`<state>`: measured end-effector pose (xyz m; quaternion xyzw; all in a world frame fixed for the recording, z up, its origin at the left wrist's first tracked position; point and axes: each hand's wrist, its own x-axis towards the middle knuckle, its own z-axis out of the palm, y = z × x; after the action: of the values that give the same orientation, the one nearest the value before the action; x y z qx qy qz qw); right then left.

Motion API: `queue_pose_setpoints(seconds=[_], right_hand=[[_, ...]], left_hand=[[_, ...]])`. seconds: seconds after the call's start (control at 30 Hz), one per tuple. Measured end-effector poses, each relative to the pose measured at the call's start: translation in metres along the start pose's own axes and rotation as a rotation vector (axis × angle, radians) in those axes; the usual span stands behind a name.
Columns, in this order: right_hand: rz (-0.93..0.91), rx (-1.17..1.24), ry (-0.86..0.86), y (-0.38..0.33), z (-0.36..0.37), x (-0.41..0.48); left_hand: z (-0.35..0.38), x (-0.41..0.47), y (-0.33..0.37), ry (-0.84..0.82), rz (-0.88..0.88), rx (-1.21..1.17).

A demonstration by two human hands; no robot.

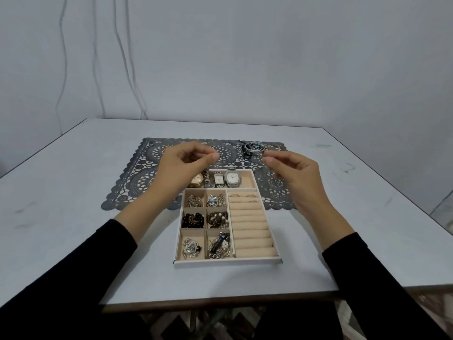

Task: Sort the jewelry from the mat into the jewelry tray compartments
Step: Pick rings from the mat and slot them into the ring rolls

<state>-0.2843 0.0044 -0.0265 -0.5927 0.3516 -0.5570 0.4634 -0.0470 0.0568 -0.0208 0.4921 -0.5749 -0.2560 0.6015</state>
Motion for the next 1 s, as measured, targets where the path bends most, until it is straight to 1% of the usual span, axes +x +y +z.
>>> queue_pose_setpoints(seconds=[0.13,0.33,0.5,0.8,1.0], right_hand=[[0.014,-0.069,-0.092,-0.002,-0.004,-0.012],[0.066,-0.178,-0.270,0.001,-0.008,-0.025],[0.035,-0.217,-0.377,0.004,-0.010,-0.028],[-0.081,-0.430,-0.456,0.009,-0.016,-0.026],[-0.126,-0.485,-0.513,0.005,-0.016,-0.027]], left_hand=[[0.002,-0.005,0.003,0.010,-0.001,0.021],[0.004,-0.004,0.005,0.072,0.009,-0.022],[0.004,-0.002,0.004,0.097,0.040,-0.036],[0.006,-0.004,0.003,0.092,0.057,-0.030],[0.007,-0.006,0.004,0.080,0.043,-0.021]])
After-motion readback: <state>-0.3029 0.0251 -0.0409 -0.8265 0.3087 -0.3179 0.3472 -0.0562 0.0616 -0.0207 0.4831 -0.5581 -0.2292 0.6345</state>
